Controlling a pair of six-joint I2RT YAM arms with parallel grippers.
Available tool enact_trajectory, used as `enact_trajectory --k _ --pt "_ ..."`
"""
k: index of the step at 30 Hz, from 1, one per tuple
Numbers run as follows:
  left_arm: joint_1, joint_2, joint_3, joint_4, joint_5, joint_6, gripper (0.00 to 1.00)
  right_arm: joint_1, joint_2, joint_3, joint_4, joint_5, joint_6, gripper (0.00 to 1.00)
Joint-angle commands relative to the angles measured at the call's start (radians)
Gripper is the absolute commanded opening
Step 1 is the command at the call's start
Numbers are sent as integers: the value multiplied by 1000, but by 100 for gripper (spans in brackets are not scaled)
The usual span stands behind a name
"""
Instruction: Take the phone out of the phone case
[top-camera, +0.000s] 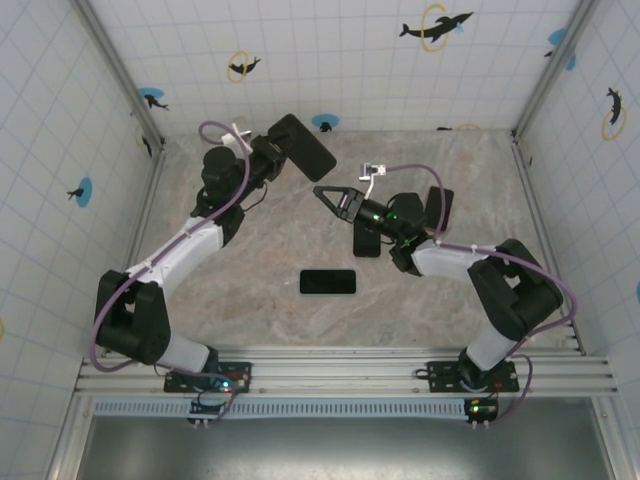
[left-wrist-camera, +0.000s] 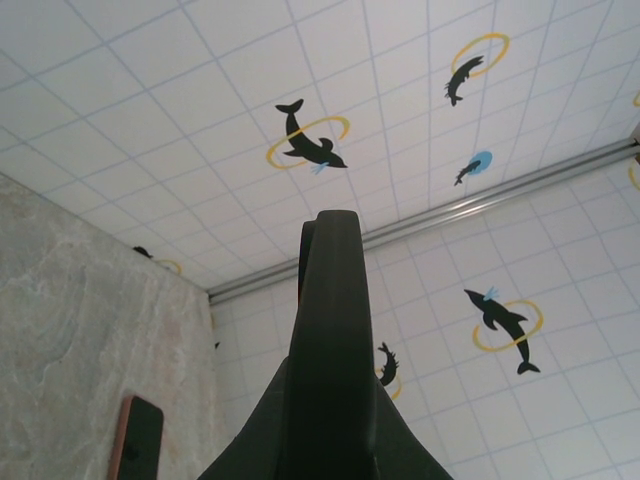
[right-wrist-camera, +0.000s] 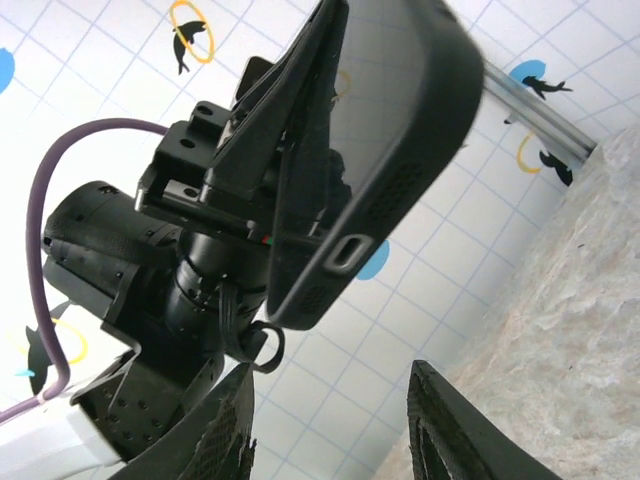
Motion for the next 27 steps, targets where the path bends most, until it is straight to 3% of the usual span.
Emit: enact_trajectory --k 1,12,27 --pt "-13 -48 7 53 -15 -14 0 7 11 75 76 19 -16 44" --pt "-14 -50 10 43 -11 -11 0 -1 65 107 136 -6 48 30" --pt "-15 -27 18 53 -1 -67 0 -20 54 88 137 -33 24 21"
